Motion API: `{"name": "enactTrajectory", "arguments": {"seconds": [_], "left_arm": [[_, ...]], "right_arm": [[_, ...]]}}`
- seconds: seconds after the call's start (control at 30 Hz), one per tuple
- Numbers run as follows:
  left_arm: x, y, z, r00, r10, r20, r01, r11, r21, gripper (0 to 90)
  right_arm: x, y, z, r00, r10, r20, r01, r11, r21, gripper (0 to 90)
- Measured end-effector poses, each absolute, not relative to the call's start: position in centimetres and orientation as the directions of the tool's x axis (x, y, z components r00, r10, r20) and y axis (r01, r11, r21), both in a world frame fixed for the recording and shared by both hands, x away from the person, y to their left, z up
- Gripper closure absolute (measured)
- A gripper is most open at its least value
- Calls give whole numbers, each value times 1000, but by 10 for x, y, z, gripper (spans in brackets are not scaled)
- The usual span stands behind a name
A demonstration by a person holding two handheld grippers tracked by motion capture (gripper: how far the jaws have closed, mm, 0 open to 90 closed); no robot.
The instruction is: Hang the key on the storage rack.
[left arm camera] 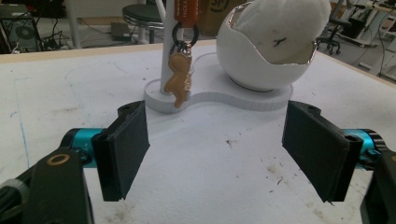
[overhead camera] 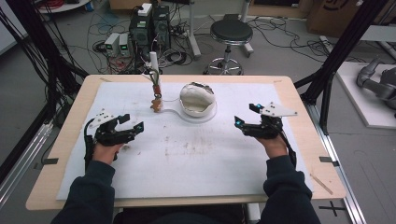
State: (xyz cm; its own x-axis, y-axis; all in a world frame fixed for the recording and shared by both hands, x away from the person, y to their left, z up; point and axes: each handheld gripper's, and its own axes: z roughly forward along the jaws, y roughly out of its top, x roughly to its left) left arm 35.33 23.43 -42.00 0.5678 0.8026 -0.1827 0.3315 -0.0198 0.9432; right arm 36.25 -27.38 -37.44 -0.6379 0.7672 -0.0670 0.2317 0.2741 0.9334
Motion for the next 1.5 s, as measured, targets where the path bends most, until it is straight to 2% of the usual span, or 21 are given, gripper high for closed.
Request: {"name": "enactTrajectory", "arguments": {"seconds": [0.47,0.9,1.5], "left_arm": [[351,232,-414,565,812,-147,275,-17,961,235],[349,229,-413,586,798,-139,272,-33,962,236],[351,228,-414,585,801,-130,276,-46,960,236]], "right_arm": [[344,-318,-392,-568,821,-54,267,246,932,214],[344,-315,-397,-557,826,-83,292,289,912,214],[347,-319,-401,-541,839,-61,323,274,906,214]]}}
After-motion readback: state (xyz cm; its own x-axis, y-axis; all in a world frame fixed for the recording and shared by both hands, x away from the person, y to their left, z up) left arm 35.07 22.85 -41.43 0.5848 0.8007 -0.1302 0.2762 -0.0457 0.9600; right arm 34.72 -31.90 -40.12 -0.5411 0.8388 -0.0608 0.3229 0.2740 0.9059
